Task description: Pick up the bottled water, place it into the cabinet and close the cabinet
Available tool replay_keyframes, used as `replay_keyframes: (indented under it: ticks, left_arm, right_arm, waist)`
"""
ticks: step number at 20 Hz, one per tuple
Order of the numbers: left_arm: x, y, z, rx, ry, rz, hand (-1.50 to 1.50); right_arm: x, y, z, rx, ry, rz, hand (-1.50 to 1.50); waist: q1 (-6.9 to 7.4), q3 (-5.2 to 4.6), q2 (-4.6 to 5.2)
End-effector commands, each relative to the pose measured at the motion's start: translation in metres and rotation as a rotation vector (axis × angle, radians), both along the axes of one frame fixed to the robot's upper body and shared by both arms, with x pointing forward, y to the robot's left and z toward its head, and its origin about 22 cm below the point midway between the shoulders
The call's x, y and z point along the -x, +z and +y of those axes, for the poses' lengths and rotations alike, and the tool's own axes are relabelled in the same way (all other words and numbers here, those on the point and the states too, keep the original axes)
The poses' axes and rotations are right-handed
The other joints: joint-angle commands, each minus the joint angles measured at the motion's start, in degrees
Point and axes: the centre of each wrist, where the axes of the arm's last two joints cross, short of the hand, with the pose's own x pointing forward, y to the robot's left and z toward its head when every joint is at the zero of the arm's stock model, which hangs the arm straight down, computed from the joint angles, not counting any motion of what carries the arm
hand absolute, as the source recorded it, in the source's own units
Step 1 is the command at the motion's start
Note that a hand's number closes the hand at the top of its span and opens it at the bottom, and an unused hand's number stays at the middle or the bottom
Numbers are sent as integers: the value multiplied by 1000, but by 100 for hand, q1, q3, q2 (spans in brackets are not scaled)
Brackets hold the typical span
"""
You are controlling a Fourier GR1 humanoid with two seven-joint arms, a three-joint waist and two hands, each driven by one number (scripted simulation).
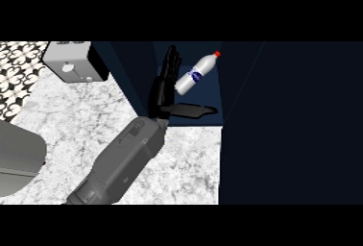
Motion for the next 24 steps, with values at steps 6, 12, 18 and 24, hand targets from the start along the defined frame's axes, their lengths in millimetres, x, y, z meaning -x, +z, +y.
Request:
replay_keyframes:
  ticks: [6,12,18,24]
  left_arm:
    - [65,-3,-4,114,-133,-38,-150]
    - [108,-18,29,108,-166,-20,150]
    - [136,-8,72,105,-164,20,150]
    - [163,-5,109,126,-63,-15,-150]
  right_arm:
    - [5,33,9,67,-32,-53,-150]
    - [0,36,2,130,129,-54,-150]
    - [6,40,6,236,330,-9,150]
    - [10,60,17,276,495,-95,150]
  waist:
    - [89,0,-7]
    - [111,2,15]
    - [105,-1,-3]
    - [48,-7,-15]
